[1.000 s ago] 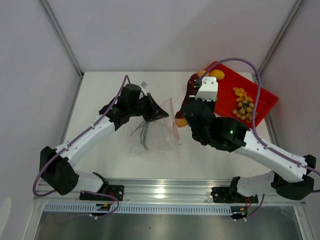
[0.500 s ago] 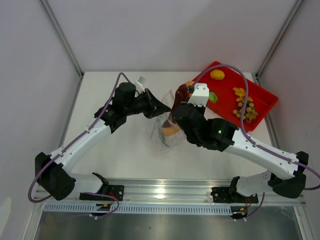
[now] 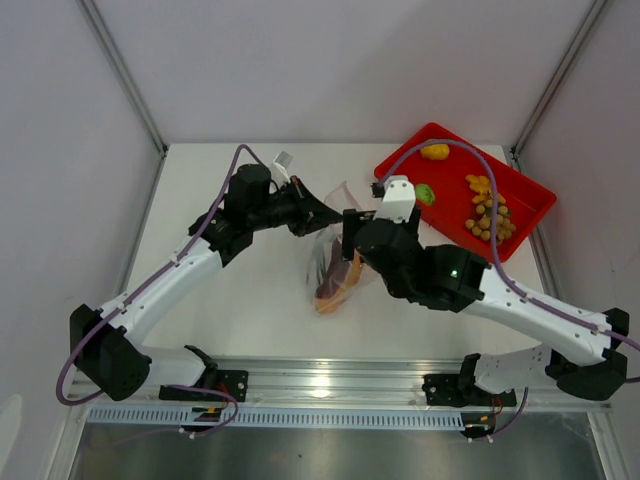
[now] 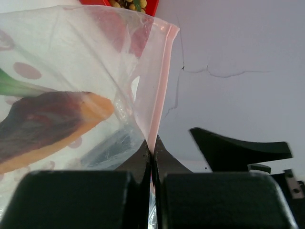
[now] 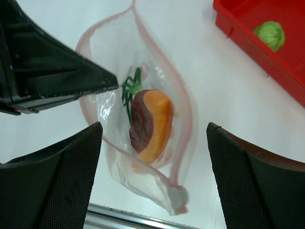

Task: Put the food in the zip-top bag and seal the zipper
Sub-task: Place the fake food in the zipper food storage bag, then pick up the fake fruit from the bin, then place the fake fruit in the zipper food storage bag.

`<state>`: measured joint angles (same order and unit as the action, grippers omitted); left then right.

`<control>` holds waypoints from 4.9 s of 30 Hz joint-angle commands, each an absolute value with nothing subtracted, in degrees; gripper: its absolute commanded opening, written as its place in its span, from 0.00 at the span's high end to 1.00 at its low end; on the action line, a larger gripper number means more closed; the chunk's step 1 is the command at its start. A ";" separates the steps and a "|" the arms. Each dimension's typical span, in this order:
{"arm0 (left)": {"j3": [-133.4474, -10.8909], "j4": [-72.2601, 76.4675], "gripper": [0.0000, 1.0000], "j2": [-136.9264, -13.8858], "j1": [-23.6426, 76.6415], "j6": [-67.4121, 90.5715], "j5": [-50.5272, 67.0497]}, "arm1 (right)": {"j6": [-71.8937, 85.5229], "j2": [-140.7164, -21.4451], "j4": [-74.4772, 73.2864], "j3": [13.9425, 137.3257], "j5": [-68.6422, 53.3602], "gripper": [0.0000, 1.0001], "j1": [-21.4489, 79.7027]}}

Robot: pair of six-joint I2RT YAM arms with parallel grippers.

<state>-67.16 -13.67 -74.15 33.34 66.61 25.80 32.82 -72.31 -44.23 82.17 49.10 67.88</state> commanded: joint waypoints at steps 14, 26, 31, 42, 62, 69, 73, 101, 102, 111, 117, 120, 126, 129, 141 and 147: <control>-69.26 -20.91 0.99 -63.72 34.72 52.91 21.35 | 24.45 -62.48 -40.88 78.76 26.29 0.17 33.34; -69.35 -21.97 0.99 -64.25 35.33 46.68 27.51 | 16.53 -84.69 -31.45 84.80 16.53 0.11 4.60; -69.08 -24.69 0.99 -64.34 35.33 43.25 27.60 | 15.64 -95.70 -40.33 95.69 20.30 0.08 -1.65; -66.10 -23.82 0.99 -64.95 35.33 40.52 31.90 | 18.37 -103.53 -39.64 87.29 23.47 0.07 -7.56; -64.33 -20.21 1.00 -67.85 35.16 40.70 32.61 | 17.31 -116.46 -31.03 84.29 13.71 0.36 -12.74; -64.42 -19.78 1.00 -69.52 35.16 41.04 32.96 | 18.02 -112.50 -28.21 82.35 11.34 0.86 -12.74; -65.04 -19.95 0.99 -70.84 35.24 41.31 34.27 | 18.02 -107.60 -28.83 84.63 12.30 1.00 -12.74; -69.17 -31.55 0.99 -73.57 35.24 32.35 29.37 | 19.59 -67.25 -57.30 77.26 -11.08 1.00 34.26; -69.17 -32.16 1.00 -73.04 35.24 32.00 27.53 | 19.95 -66.71 -57.83 76.82 -10.38 1.00 35.67; -70.49 -36.47 0.99 -72.42 35.24 29.01 23.65 | 23.38 -62.58 -65.03 74.44 -8.09 1.00 44.11; -70.75 -36.74 0.99 -72.25 35.24 28.48 25.13 | 23.99 -63.89 -66.01 73.30 -9.14 1.00 49.21; -70.84 -36.56 0.99 -71.98 35.25 28.65 27.50 | 23.73 -65.21 -65.48 73.30 -9.67 1.00 50.09; -69.52 -36.21 0.99 -69.18 36.38 28.83 29.44 | 21.63 -70.22 -63.02 75.14 -11.33 1.00 50.36; -68.47 -36.30 1.00 -67.94 37.44 29.00 29.62 | 20.74 -72.94 -61.79 76.55 -13.52 1.00 50.36; -66.88 -35.59 0.99 -68.47 41.66 29.27 28.21 | 24.25 -77.08 -54.77 83.41 -34.00 1.00 50.98; -67.41 -35.51 0.99 -67.85 42.10 29.36 28.30 | 29.70 -74.71 -46.16 78.50 -46.13 1.00 50.89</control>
